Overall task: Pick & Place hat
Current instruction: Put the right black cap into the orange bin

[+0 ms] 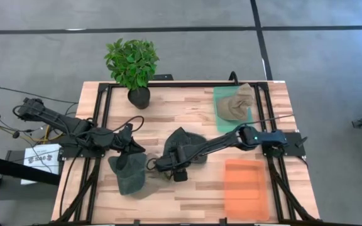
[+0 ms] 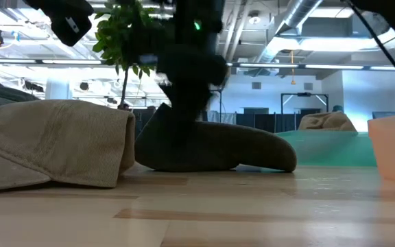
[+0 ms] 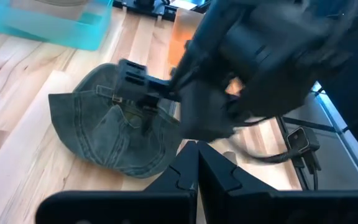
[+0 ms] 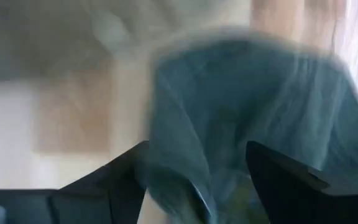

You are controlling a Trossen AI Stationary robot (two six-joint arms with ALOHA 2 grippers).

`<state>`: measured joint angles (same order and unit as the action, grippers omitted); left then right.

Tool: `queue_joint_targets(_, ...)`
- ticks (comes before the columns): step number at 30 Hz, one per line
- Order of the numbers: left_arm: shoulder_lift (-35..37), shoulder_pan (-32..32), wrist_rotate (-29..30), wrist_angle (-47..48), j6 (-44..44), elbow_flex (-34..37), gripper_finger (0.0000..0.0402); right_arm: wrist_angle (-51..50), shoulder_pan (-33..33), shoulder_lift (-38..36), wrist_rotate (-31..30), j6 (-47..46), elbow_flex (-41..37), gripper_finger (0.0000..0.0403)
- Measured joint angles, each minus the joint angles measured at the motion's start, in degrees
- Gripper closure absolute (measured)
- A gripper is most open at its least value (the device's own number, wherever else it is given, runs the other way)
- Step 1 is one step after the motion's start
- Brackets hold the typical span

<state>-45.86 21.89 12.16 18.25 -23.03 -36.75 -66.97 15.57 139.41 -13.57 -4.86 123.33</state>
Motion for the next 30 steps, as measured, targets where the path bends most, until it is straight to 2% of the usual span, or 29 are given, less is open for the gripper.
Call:
queue_joint_targets(2,-0.02,0.00,0.00,0.03,0.01,-0.02,0.0402,0.24,-0.39,1.21,-1.36,-2.21,0.04,0.0158)
queue_joint_targets(4,0.02,0.00,0.04,-0.07,0.01,-0.03,0.0402,-1.97,-0.65,2.29,-1.73,-4.30,0.04,0.0188)
queue_joint_targets(6,-0.03,0.00,0.04,0.07,0.00,-0.07,0.0402,-2.02,-0.71,2.67,-1.63,-6.45,-0.31,0.0237)
queue_joint_targets(10,-0.01,0.00,0.07,0.43,0.02,-0.07,0.0401,-1.36,-0.30,1.84,-1.59,-12.01,-2.34,0.0371)
queue_joint_targets(11,0.01,0.00,0.05,0.42,0.02,-0.07,0.0402,-1.72,-0.04,1.25,-1.59,-13.45,-2.54,0.0385)
queue_joint_targets(16,-0.41,0.00,-1.66,-0.31,1.26,-0.09,0.0401,-4.37,2.83,-2.98,-4.36,-21.70,-2.54,0.0395)
queue_joint_targets(23,-2.66,-0.02,-1.79,-0.34,1.51,-0.08,0.0401,-8.99,6.93,-9.25,-15.32,-34.87,-2.54,0.0400)
queue_joint_targets(30,-3.67,-0.02,-1.79,-0.29,1.51,-0.07,0.0401,-19.58,11.88,-14.48,-26.88,-55.88,-2.54,0.0401)
